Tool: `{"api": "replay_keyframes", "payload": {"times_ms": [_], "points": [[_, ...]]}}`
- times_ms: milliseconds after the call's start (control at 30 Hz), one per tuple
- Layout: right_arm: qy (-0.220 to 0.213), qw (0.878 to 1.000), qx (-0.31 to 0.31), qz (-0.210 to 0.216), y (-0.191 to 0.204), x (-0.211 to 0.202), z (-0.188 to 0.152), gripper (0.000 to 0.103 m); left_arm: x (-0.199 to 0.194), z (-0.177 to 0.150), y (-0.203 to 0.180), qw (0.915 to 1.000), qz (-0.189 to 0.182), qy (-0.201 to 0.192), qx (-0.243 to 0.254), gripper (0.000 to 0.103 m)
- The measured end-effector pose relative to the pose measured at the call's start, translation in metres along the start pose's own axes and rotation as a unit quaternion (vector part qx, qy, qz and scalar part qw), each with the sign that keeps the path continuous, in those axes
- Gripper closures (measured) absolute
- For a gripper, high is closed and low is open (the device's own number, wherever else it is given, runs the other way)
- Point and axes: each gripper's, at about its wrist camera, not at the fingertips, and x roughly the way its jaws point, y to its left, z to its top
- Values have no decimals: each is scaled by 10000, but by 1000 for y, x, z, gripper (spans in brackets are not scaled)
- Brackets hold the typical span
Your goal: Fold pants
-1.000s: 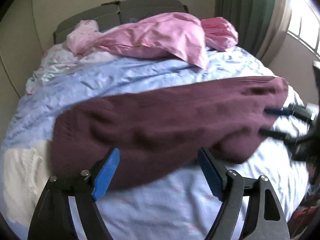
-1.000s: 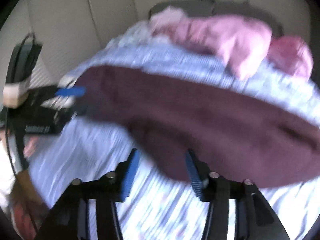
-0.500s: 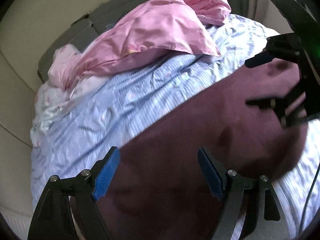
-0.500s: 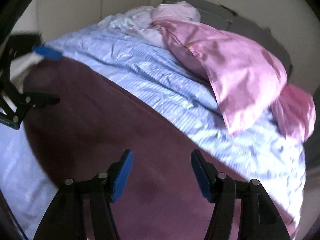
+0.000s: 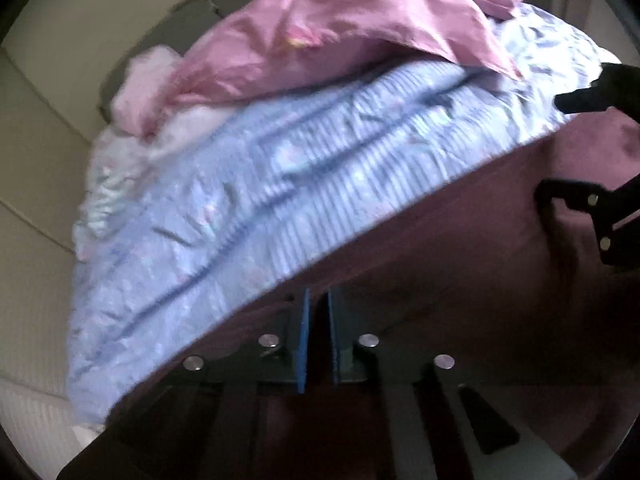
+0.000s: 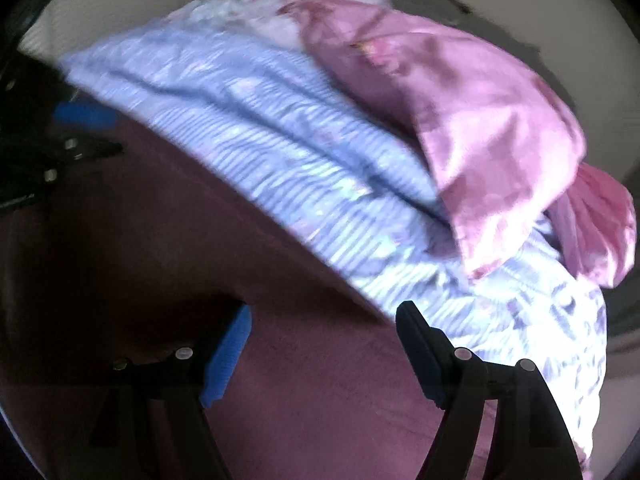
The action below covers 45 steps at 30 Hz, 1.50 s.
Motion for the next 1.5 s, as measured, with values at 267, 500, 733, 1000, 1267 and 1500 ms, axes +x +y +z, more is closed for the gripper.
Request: {"api": "replay_keyframes", "payload": {"times_ms": [267, 500, 733, 1000, 1267, 1500], "points": [[-523, 9973, 511, -70, -9, -21, 9, 28, -8, 19, 65, 9914, -366, -186, -1241, 100], [-343, 9945, -483, 859, 29, -22, 14, 28, -8, -5, 17, 9937, -1032, 141, 415, 47], [72, 9932, -862, 780, 63, 13, 17, 28, 17, -9, -4, 9971, -445, 181, 590, 35], [138, 9893, 45, 1453, 46, 20, 18, 70, 8, -11, -26, 9971, -36, -48, 760, 97], [-271, 9932, 70, 1133, 37, -10, 28, 90, -21, 4, 7, 9980, -304, -536, 116, 97], [-412, 9968, 474, 497, 26, 4, 57, 90, 20, 27, 13, 9989, -200, -83, -425, 96]]}}
